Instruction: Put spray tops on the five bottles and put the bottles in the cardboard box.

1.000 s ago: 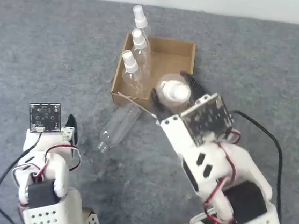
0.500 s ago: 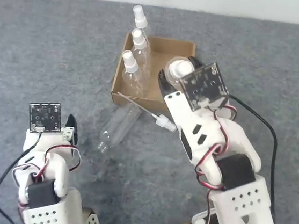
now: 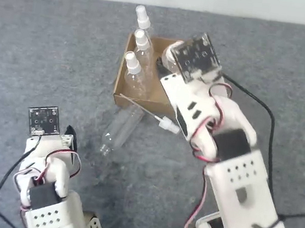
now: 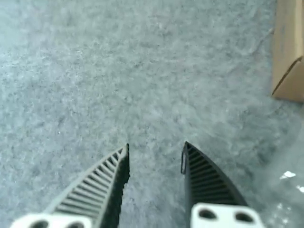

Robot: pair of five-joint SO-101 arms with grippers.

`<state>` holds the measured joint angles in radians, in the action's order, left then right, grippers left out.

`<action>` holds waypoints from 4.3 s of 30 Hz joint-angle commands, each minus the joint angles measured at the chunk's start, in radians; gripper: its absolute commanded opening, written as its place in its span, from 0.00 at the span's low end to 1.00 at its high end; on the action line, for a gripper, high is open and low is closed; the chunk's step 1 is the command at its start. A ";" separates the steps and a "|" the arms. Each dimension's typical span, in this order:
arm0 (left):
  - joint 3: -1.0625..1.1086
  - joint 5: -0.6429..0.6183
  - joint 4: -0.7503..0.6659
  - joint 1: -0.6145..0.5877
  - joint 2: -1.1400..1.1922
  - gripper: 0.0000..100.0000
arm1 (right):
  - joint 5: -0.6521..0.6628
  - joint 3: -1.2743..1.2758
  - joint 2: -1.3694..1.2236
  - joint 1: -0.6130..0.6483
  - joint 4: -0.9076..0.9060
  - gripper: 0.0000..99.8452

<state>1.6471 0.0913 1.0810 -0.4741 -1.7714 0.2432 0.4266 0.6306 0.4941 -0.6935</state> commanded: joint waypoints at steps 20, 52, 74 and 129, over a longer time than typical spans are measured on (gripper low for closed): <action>0.001 0.009 -0.044 -0.002 -0.009 0.17 | -0.147 -0.454 -0.515 -0.105 0.035 0.01; 0.002 0.009 -0.044 -0.002 -0.009 0.17 | -0.166 -0.471 -0.865 -0.125 0.364 0.01; 0.002 0.009 -0.044 -0.002 -0.009 0.17 | -0.166 -0.471 -1.032 -0.140 0.524 0.01; 0.008 0.009 -0.044 -0.002 -0.009 0.17 | -0.262 -0.466 -0.969 -0.142 0.344 0.27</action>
<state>1.6686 0.0913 1.0702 -0.4726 -1.7714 -0.0100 0.0169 -0.5002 0.3314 -0.3191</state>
